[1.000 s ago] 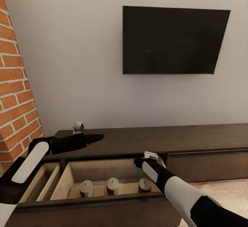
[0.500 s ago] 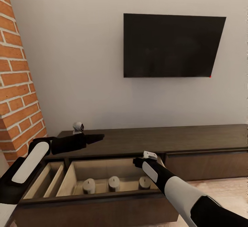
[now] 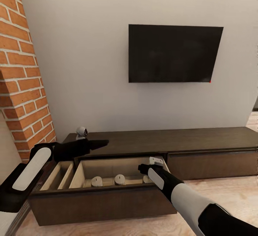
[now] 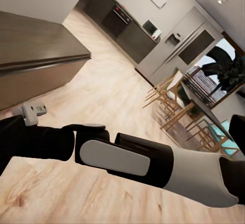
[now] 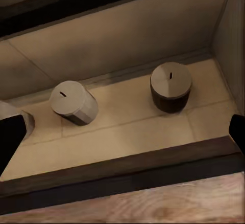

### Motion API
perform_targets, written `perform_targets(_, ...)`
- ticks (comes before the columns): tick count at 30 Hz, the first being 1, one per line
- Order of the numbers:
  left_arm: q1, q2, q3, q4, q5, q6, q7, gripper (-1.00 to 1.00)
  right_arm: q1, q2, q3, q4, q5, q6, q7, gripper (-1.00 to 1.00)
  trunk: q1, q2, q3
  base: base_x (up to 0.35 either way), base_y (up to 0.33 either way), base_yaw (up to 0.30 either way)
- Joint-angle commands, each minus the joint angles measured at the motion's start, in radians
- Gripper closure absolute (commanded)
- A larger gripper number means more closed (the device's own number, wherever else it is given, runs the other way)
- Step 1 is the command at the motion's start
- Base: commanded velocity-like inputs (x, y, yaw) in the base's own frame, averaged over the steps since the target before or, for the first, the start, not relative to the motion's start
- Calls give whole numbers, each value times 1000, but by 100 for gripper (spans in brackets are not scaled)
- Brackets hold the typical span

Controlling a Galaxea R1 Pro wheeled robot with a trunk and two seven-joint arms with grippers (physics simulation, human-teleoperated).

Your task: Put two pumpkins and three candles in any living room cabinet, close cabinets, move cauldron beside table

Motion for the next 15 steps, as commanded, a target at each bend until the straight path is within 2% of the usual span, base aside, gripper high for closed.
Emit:
perform_targets(1, -1, 1, -1, 0, -3, 2, -5, -100, -1, -1, 8, -2, -7, 3, -8, -100, -5, 7, 2, -339, 0, 0)
perform_targets(15, -1, 0, 0, 1, -4, 1, -4, -100, -1, -1, 8, -2, -7, 3, -8, -100, -58, 105, 46, -339, 0, 0)
